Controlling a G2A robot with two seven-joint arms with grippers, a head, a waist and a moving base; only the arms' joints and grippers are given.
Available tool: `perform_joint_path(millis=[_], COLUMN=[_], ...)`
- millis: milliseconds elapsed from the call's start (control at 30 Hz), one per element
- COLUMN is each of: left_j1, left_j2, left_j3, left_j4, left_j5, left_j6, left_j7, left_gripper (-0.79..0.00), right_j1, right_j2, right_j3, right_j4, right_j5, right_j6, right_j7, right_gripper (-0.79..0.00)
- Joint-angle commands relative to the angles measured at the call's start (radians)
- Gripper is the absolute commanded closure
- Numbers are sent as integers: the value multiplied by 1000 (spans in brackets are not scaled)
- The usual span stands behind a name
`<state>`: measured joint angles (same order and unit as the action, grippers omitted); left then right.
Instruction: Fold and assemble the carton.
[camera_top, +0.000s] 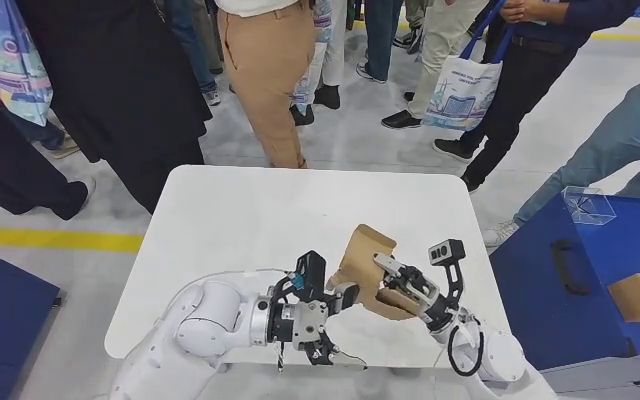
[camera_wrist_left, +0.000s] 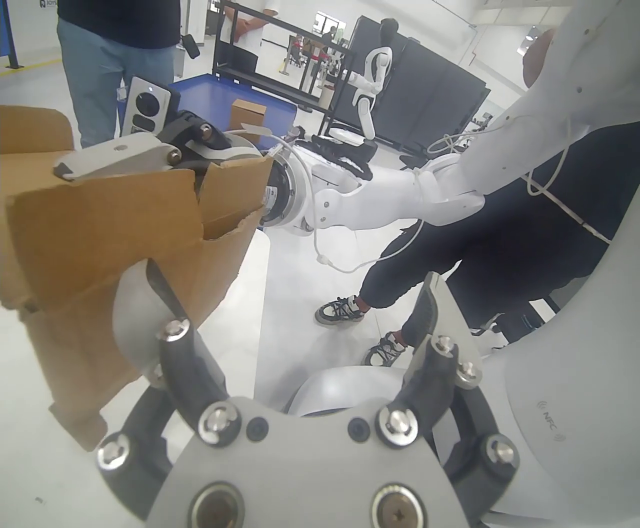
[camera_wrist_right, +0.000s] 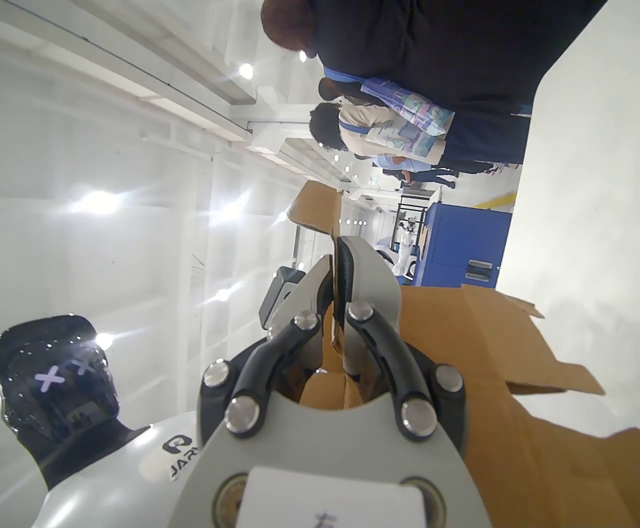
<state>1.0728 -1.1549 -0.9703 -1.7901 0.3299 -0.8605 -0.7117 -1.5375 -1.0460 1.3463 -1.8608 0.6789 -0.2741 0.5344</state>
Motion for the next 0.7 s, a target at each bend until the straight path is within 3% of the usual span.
perform_joint_path(millis=[0,133,333,667], left_j1=[9,42,97,97], left_j2=[3,17,38,38], left_j3=[-10,-58,-151,-151], left_j4=[-3,-11,-47,-47], left_j5=[-4,4,28,28], left_j6=[-6,-23,-54,-54], left_j7=[16,29,68,68], left_gripper=[-785,-785,-785,-785], right_j1=[0,17,23,23], right_j2=[-3,-7,-6,-6], right_j3=[11,55,96,96], right_j4=[10,42,47,47], right_j5=[80,226,240,240], right_j6=[25,92,114,114], right_j7=[-25,-42,-19,-19], right_gripper=[0,0,0,0])
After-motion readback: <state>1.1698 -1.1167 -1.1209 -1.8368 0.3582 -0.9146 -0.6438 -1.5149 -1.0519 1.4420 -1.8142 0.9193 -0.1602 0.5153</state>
